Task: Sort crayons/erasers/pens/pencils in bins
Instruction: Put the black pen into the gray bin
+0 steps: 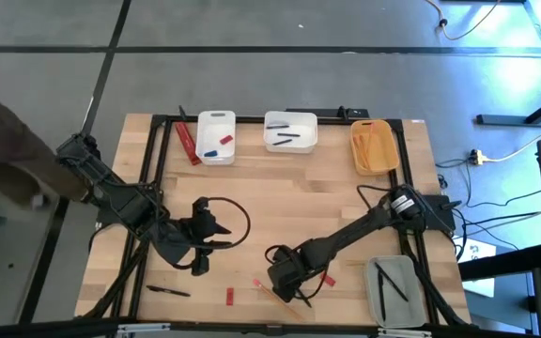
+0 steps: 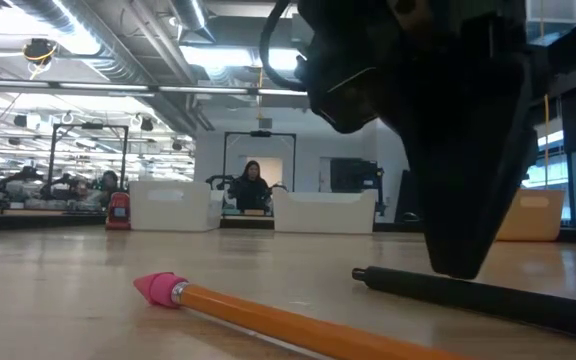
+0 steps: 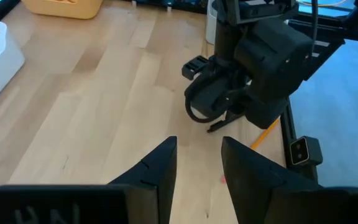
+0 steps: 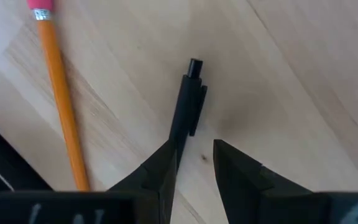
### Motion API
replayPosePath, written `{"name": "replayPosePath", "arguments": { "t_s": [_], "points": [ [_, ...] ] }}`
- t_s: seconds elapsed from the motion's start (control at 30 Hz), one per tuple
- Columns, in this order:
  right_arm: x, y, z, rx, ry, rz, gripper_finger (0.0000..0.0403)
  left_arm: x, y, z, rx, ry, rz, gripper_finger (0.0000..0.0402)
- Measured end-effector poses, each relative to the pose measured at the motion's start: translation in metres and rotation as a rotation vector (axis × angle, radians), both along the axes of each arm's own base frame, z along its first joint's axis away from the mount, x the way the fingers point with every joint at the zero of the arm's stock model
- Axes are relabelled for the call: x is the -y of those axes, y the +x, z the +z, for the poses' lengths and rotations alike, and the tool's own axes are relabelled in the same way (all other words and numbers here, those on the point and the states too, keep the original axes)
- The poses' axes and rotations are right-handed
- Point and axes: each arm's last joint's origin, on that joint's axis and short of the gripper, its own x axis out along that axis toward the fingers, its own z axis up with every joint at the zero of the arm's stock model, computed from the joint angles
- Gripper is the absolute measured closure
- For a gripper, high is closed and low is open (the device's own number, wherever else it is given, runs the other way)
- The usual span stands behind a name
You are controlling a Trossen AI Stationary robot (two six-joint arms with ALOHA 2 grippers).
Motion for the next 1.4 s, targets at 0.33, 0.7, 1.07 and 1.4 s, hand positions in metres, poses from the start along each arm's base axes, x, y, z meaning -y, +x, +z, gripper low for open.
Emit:
{"name": "replayPosePath", "arguments": {
  "t_s": [0.33, 0.7, 1.07, 1.4],
  "points": [
    [0.001, 0.004, 0.002, 0.024, 0.013, -0.005, 0.0295, 0.000, 0.000, 0.000, -0.001, 0.015, -0.011, 0.0282],
    [0.002, 0.004, 0.000, 0.030, -0.001, -0.034, 0.0295, 0.000, 0.000, 0.000, -0.001, 0.016, -0.012, 0.0282],
    [0.002, 0.007, -0.002, 0.066, -0.040, -0.025, 0.0295, 0.000, 0.000, 0.000, -0.001, 0.016, -0.011, 0.0282],
    [0.000, 0.010, -0.014, 0.053, -0.035, 0.007, 0.0295, 0.000, 0.000, 0.000, -0.001, 0.016, -0.010, 0.0282]
  ]
}}
